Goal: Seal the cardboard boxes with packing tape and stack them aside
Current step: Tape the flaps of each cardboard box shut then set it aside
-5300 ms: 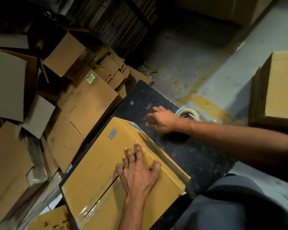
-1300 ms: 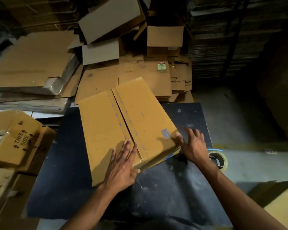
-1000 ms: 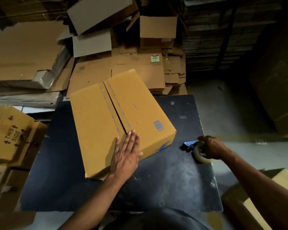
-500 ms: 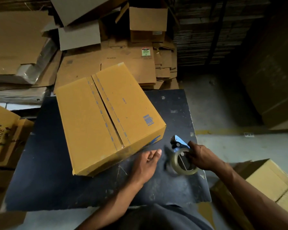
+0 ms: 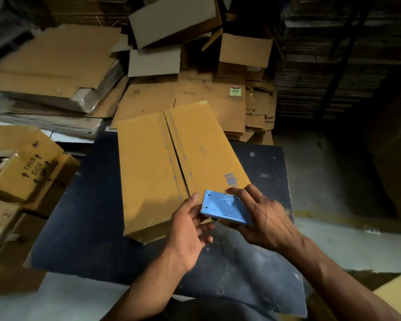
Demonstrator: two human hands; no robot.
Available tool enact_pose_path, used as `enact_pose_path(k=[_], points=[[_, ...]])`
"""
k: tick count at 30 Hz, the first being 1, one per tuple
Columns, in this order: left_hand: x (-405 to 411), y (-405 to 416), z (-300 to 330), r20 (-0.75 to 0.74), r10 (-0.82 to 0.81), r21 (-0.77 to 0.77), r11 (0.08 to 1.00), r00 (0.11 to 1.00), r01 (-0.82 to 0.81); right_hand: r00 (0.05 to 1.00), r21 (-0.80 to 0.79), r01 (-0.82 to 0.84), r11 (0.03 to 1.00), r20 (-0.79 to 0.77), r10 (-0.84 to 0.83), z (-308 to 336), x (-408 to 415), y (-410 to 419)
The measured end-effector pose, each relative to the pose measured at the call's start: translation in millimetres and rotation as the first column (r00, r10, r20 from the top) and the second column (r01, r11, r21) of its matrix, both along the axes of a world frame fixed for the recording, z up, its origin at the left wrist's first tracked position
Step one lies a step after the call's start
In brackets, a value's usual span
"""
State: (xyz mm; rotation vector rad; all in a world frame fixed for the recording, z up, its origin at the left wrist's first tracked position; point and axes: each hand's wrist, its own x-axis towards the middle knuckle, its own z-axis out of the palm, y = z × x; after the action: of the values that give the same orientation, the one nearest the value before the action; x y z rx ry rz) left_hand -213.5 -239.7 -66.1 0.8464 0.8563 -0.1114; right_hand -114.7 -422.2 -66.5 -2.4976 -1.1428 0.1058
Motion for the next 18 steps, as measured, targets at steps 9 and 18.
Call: enact_pose_path(k=[9,18], points=[[-54,85,-11,-0.103,0.475,0.356,0.838,0.874,-0.413,0.860,-0.174,-0.503,0.847,0.001,0.511,12,2,122],[-113,136,-56,-0.182,0.579,0.514,0.745,0.795,-0.425,0.840,-0.358,-0.532,0.768,-0.111,0.530,36,26,124]])
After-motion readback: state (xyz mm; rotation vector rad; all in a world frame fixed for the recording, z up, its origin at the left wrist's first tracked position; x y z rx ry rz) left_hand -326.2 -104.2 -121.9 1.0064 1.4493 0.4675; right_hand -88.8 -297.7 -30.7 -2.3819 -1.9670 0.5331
